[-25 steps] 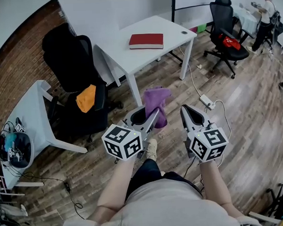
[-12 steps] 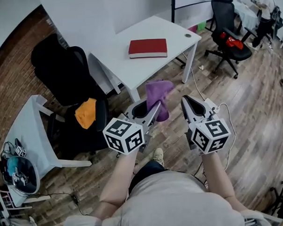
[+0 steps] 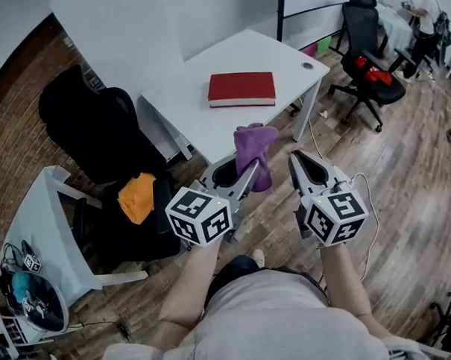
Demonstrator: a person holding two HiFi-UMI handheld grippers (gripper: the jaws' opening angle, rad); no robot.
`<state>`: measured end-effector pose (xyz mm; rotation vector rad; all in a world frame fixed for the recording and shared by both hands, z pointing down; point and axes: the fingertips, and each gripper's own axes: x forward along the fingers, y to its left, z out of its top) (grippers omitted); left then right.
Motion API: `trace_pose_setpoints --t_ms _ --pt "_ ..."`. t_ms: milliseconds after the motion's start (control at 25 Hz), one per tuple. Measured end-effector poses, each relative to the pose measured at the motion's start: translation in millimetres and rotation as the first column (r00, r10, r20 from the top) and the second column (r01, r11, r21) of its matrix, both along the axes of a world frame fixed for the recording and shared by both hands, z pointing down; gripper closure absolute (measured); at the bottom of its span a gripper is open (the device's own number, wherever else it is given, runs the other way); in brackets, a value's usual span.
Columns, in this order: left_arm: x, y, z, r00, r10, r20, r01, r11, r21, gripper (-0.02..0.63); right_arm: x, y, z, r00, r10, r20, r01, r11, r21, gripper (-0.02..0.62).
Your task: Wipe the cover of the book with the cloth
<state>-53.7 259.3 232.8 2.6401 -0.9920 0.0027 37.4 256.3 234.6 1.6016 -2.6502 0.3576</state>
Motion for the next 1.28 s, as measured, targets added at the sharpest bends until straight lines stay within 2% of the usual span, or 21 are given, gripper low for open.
trace_pose_setpoints --t_ms 640,1040,1280 --pt "9.7 -61.5 15.0 1.000 0.023 0.013 -0.022 0.999 -0.039 0.495 2.2 -54.2 27.2 1.000 0.001 0.021 0.001 0.997 -0.073 0.572" --pt "23.3 -134.8 23.2 1.000 -0.009 0.023 0.010 0.999 -0.052 0.495 25.7 -134.6 39.2 0.999 -0.035 -0.001 0.034 0.995 -0.088 0.572" --pt "32.4 -185.6 20.7 0.999 -0.039 0.036 0.042 0.997 -0.066 0.495 33.0 -191.3 32.6 0.995 -0.096 0.000 0.095 0.991 -0.089 0.572"
